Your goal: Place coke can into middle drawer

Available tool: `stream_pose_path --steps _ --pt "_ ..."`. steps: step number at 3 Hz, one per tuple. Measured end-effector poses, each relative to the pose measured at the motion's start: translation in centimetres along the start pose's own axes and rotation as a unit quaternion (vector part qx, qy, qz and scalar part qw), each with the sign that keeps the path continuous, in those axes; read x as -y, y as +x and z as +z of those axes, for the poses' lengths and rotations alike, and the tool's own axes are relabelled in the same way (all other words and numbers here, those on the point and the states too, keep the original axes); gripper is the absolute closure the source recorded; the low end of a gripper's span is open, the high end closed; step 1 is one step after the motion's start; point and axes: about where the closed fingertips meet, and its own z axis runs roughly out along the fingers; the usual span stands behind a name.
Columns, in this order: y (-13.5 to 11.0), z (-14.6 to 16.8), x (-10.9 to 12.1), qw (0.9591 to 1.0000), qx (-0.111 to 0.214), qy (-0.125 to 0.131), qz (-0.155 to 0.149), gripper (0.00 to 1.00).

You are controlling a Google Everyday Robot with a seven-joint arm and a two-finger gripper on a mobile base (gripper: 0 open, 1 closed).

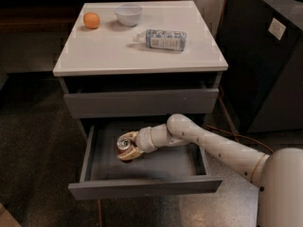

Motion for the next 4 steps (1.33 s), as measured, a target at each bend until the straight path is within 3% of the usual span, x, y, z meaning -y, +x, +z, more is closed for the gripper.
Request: stream_pose_path --steps 2,4 --pt "4.9 2.8 0.0 0.9996 0.007 -0.007 0.025 0.97" --pt "6.8 4.0 -0.7 0.9994 -0.007 -0.013 0.031 0.51"
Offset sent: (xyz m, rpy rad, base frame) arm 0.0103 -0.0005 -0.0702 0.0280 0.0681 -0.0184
